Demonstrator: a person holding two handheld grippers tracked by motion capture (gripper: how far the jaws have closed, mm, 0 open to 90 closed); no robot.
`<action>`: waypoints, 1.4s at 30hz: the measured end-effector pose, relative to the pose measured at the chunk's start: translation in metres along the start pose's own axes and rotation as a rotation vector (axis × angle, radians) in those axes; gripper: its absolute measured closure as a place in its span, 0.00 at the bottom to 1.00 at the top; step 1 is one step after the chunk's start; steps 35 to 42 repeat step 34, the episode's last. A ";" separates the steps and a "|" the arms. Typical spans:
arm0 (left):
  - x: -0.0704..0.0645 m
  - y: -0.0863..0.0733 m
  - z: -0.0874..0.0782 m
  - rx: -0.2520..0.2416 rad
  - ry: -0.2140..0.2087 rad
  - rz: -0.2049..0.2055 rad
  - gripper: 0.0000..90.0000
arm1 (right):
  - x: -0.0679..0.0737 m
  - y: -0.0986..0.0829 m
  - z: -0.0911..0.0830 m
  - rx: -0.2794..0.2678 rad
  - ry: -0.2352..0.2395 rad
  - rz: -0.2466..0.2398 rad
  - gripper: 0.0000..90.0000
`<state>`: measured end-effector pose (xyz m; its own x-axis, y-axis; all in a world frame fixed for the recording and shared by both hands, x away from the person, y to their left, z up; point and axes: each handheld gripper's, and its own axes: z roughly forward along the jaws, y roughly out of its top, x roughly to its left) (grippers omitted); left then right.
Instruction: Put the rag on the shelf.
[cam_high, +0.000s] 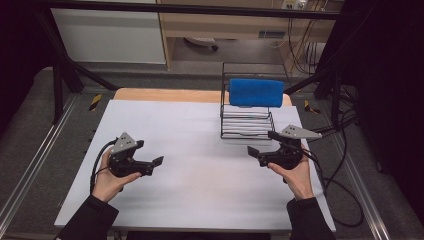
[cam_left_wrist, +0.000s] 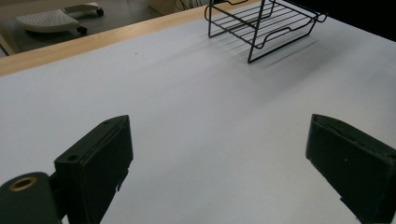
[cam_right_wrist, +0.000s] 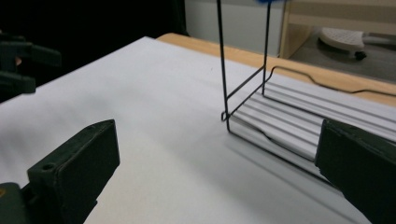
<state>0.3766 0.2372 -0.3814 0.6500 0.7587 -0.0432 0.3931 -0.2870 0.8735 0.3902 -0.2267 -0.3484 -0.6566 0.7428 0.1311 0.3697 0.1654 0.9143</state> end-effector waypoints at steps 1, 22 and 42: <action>0.001 -0.004 -0.002 0.002 0.001 0.004 0.08 | 0.000 -0.005 0.000 0.005 0.011 -0.008 0.01; 0.010 -0.063 -0.007 0.076 -0.019 0.015 0.09 | -0.017 -0.091 -0.003 0.171 0.041 0.036 0.01; 0.010 -0.072 -0.008 0.085 -0.017 -0.001 0.09 | -0.019 -0.102 -0.007 0.189 0.029 0.037 0.01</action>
